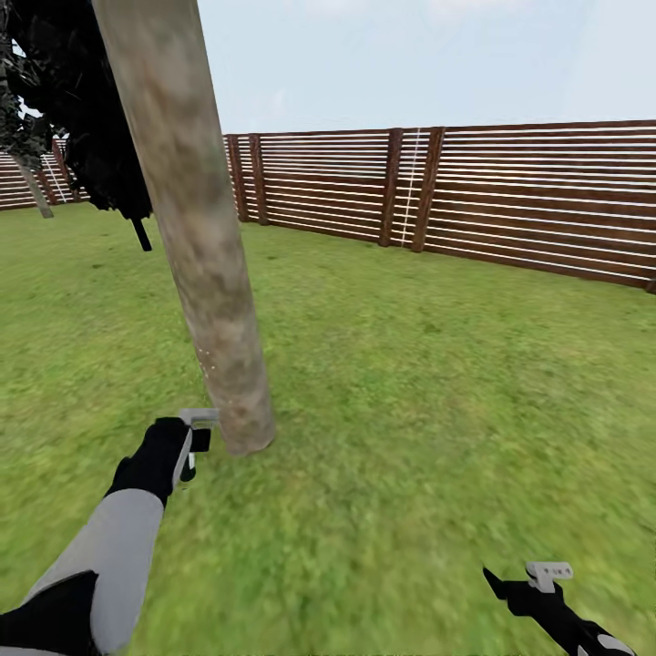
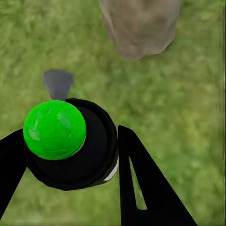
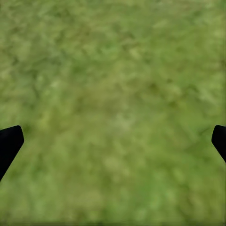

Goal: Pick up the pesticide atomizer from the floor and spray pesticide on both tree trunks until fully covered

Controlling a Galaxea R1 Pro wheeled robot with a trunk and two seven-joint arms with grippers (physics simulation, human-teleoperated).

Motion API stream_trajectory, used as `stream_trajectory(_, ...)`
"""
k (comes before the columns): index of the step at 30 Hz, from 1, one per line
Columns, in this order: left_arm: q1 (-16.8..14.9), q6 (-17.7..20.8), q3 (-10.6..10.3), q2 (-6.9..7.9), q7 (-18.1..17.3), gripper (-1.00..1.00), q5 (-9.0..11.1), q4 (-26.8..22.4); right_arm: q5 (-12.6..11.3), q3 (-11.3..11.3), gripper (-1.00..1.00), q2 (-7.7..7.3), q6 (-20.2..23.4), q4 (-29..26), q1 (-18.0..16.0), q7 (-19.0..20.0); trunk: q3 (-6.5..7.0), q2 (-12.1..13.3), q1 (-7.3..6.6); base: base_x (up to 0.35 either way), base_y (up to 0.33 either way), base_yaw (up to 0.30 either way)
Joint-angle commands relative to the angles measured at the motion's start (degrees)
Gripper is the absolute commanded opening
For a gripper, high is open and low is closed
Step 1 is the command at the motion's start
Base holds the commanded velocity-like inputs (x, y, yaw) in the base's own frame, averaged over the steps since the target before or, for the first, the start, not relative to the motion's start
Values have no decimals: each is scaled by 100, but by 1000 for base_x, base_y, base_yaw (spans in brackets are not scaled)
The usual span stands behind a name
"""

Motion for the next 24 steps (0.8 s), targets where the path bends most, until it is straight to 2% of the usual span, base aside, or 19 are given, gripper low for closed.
stream_trajectory(1, -178, 96, -14, -13, 0, -100, -15, -1, 0, 0, 100, 0, 0, 0, 0, 0, -1, 0, 0, -10, 0, 0)
stream_trajectory(3, -490, 249, -36, -17, -35, -100, -14, 7, 0, 0, 100, 0, 0, 0, 0, 0, -1, 0, 0, -4, 0, 0)
stream_trajectory(4, -578, 330, -84, 8, -160, -100, -15, 10, 0, 0, 100, 0, 0, 0, 0, 0, -1, 0, 0, -1, 0, 0)
stream_trajectory(5, -633, 385, -282, 58, -557, -100, -29, 8, 0, -4, 100, 0, 0, 0, 0, 0, -1, 0, 0, 0, 0, 0)
stream_trajectory(7, -664, 419, -915, 310, -1694, -100, -162, 18, 0, -8, 100, -5, 0, -6, 0, 0, -1, 0, 0, 0, 0, 0)
stream_trajectory(10, -673, 422, -1523, 467, -2737, -100, -238, 14, 0, -8, 100, -8, 0, -10, 0, 0, -1, 0, 0, 0, 0, 0)
stream_trajectory(12, -751, 422, -1636, 835, -3600, -100, -260, 13, 0, -8, 100, -9, 0, -9, 0, 0, -1, 0, 0, 0, 0, 0)
stream_trajectory(13, -866, 422, -1653, 1102, -3982, -100, -265, 18, 0, -8, 100, -9, 0, -11, 0, -3, -1, 0, 0, 0, 0, 0)
stream_trajectory(15, -1151, 424, -1667, 1360, -4285, -100, -270, 16, 0, -8, 100, -9, 0, -9, 0, -3, -1, 0, 0, 0, 0, 0)
stream_trajectory(16, -1368, 438, -1675, 1408, -4336, -100, -290, 15, 0, -8, 100, -9, 0, -9, 0, -6, -1, 0, 0, 0, 0, 0)
stream_trajectory(18, -1662, 599, -1674, 1432, -4368, -100, -467, 18, 0, -8, 100, -9, 0, -15, 0, -8, -1, 0, 0, 0, 0, 0)
stream_trajectory(20, -1959, 925, -1673, 1423, -4387, -100, -630, 11, 0, -8, 100, -9, 0, -17, 0, -9, -1, 0, 0, 0, 0, 0)
stream_trajectory(24, -2481, 1013, -1676, 1392, -4508, -100, -658, 34, 0, -8, 100, -9, 0, -18, 0, -9, -1, 0, 0, 0, 0, 0)
